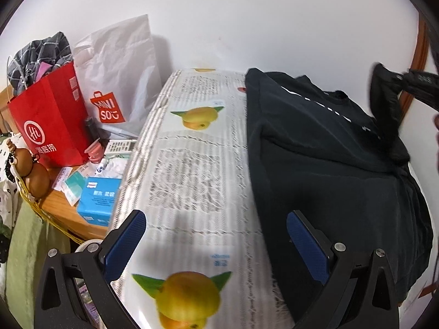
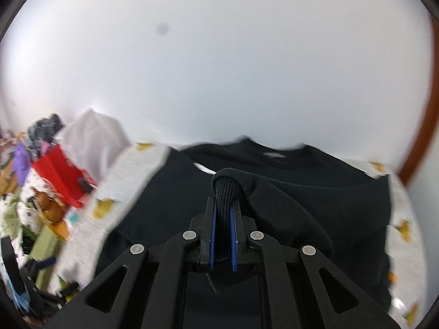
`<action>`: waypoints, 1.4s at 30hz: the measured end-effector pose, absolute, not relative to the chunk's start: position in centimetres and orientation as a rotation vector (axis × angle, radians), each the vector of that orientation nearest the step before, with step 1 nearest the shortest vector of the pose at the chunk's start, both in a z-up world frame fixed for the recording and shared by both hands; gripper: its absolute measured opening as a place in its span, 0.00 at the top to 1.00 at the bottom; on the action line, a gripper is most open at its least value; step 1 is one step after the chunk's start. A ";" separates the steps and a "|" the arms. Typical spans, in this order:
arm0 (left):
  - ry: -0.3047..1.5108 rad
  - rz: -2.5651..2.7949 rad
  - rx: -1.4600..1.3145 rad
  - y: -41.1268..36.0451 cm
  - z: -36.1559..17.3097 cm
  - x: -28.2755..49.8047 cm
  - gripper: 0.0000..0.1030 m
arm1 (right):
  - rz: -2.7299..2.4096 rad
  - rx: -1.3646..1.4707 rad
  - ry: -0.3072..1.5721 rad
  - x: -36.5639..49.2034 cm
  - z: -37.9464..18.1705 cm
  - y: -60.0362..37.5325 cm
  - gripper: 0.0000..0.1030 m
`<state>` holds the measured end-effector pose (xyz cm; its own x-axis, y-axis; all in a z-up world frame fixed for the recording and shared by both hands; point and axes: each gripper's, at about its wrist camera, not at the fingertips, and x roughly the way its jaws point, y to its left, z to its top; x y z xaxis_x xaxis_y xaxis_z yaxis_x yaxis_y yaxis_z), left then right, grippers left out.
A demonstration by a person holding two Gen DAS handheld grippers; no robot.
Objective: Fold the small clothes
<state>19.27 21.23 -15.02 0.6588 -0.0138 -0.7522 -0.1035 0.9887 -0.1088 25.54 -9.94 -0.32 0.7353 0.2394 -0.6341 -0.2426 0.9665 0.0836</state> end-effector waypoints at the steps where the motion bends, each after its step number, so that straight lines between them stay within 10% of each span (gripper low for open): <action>1: 0.847 0.055 -0.158 21.7 -15.0 19.3 0.00 | 0.297 -0.007 0.689 26.2 -0.6 -8.9 0.92; 11: 0.835 0.012 -0.213 20.7 -13.8 22.3 0.00 | 0.327 0.009 0.694 27.2 -2.0 -10.3 0.69; 31: 0.844 -0.120 -0.034 5.2 -14.2 33.3 0.04 | -0.091 -0.062 0.846 20.8 -12.0 -32.5 0.67; 38: 0.862 -0.045 0.154 1.5 -16.5 35.8 0.17 | -0.126 -0.048 0.886 20.8 -13.9 -34.1 0.67; 42: 0.860 0.007 0.188 1.5 -17.4 36.4 0.45 | -0.120 -0.023 0.895 20.8 -14.5 -34.8 0.67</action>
